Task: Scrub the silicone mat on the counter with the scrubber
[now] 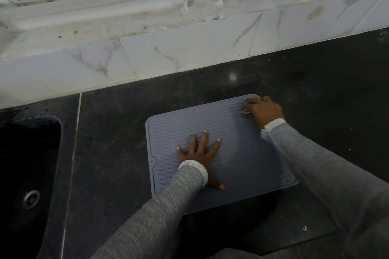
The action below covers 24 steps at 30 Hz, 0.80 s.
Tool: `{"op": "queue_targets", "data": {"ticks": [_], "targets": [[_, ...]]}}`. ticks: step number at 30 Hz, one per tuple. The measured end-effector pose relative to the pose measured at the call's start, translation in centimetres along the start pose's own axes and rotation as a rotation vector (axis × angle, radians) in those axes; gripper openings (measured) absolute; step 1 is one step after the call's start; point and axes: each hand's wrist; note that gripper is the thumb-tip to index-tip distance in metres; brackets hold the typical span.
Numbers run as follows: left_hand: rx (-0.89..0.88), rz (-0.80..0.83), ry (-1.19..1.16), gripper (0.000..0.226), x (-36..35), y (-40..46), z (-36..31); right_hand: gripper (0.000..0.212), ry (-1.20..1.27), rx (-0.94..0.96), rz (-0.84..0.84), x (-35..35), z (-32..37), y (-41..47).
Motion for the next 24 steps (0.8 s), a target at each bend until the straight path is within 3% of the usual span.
{"op": "queue_targets", "data": {"ticks": [4, 7, 10, 13, 18, 24], "targets": [[0.006, 0.001, 0.004, 0.137, 0.2, 0.0, -0.1, 0.037, 0.018, -0.025, -0.027, 0.8, 0.1, 0.7], [0.008, 0.004, 0.009, 0.136, 0.2, -0.1, -0.4, 0.043, 0.074, 0.110, -0.098, 1.2, 3.7, 0.9], [0.013, 0.013, 0.015, 0.135, 0.3, -0.3, -0.5, 0.053, 0.004, 0.235, -0.060, 0.8, 5.6, 0.9], [0.001, 0.007, 0.008, 0.135, 0.4, -0.4, -0.4, 0.060, -0.038, 0.336, 0.008, 0.6, 2.0, 0.9], [-0.014, 0.002, -0.002, 0.135, 0.4, -0.4, -0.3, 0.054, -0.272, 0.389, 0.006, 1.4, -2.7, 1.1], [-0.004, 0.003, 0.005, 0.136, 0.2, -0.2, -0.4, 0.059, -0.114, 0.534, -0.123, 2.6, 4.4, 2.5]]}}
Point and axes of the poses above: each hand's wrist, its own y-axis towards the middle knuckle, its own x-axis out of the back of the hand, z = x × y, and after that the axes turned 12 degrees about -y, right-handed
